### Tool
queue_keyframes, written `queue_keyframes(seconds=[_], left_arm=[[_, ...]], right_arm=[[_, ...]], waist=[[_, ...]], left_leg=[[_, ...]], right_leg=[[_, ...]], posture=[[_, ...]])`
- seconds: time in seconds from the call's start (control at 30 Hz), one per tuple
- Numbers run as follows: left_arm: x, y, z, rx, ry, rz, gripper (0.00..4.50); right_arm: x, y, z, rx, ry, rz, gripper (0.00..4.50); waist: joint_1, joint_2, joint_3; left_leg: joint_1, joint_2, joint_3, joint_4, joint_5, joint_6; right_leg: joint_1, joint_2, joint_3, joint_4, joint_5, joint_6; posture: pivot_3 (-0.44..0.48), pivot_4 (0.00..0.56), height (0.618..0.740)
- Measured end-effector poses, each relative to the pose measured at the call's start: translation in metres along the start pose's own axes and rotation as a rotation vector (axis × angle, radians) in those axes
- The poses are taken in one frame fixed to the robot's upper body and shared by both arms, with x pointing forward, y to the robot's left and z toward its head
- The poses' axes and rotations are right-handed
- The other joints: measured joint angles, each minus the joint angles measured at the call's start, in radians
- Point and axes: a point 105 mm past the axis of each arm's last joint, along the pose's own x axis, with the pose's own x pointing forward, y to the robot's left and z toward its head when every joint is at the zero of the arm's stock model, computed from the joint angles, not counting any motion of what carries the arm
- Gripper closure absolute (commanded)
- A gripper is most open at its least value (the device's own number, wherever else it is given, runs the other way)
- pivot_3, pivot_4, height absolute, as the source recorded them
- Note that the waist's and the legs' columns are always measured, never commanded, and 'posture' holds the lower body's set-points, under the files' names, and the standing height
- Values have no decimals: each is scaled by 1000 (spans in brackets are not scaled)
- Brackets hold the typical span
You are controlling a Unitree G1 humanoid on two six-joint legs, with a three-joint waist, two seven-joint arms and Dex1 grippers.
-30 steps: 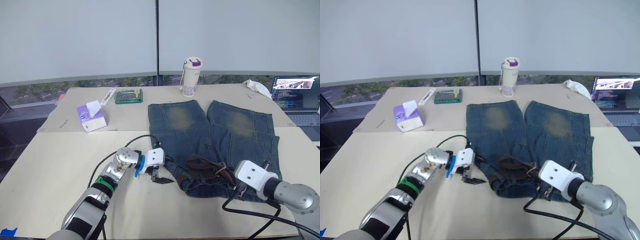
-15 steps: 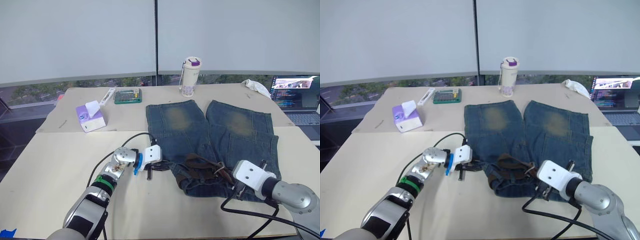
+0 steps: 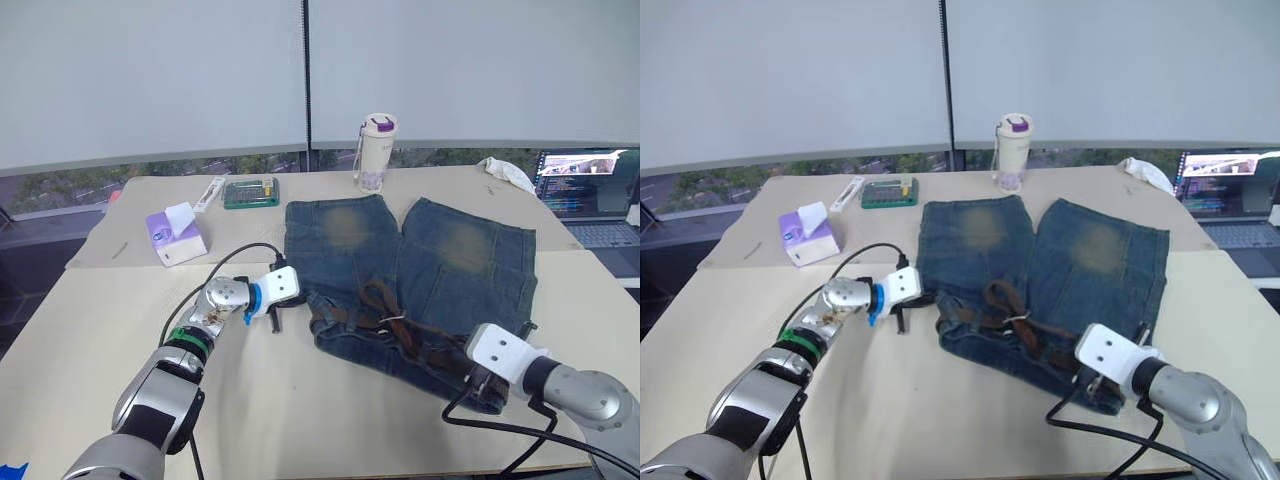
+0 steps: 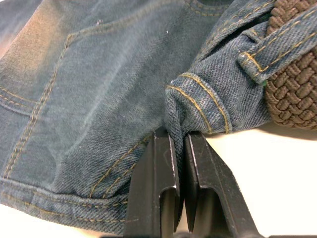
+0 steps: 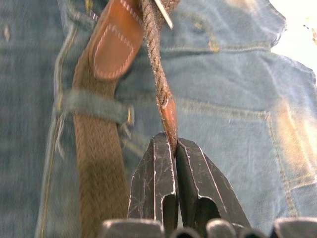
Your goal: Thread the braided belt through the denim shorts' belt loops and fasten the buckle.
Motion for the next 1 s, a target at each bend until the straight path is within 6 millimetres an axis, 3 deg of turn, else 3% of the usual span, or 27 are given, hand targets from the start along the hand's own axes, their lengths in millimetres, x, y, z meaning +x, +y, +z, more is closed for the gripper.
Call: queue_keyframes(seconds=[0.13,0.23,0.33,0.5,0.63,0.9,0.93,1.0], left_arm=[[-1,-4,-4,-9,-1,2,4480],[-2,-5,-6,-22,-7,11,4480],[-4,-6,-6,-35,-15,4,4480],[-5,-6,-7,-25,-14,7,4480],[-5,-7,-8,-28,-14,8,4480],[-6,-10,-9,-74,-38,21,4480],[-7,-11,-9,-84,-45,20,4124],[-9,-12,-10,-121,-55,15,3354]], right_arm=[[-3,20,-10,8,38,92,4500],[-12,14,-20,-38,96,98,4500],[-19,1,-38,-76,170,52,4500],[-39,-44,-70,-138,311,-125,4500],[-52,-71,-83,-192,382,-251,4500],[-56,-82,-85,-215,388,-322,4500],[-55,-82,-80,-174,352,-340,4500],[-50,-74,-68,-84,266,-308,3686]], waist=[[0,0,0],[0,0,0],[-1,0,0],[2,0,0],[1,0,0],[0,0,0],[0,0,0],[-1,1,0]], left_leg=[[0,0,0,0,0,0],[1,0,0,0,0,0],[1,0,1,0,0,0],[1,0,2,0,0,0],[1,0,2,0,0,0],[1,0,3,0,0,0],[0,1,2,0,0,0],[0,1,2,-1,0,0]], right_leg=[[0,0,0,0,0,0],[1,0,0,0,0,0],[1,0,0,0,0,0],[1,0,1,0,0,0],[1,0,1,0,0,0],[1,0,2,0,0,0],[1,0,2,0,0,0],[1,0,2,0,0,0]], posture=[[0,150,740],[0,150,740],[0,150,740],[0,150,740],[0,150,740],[0,150,740],[0,150,740],[0,150,740]])
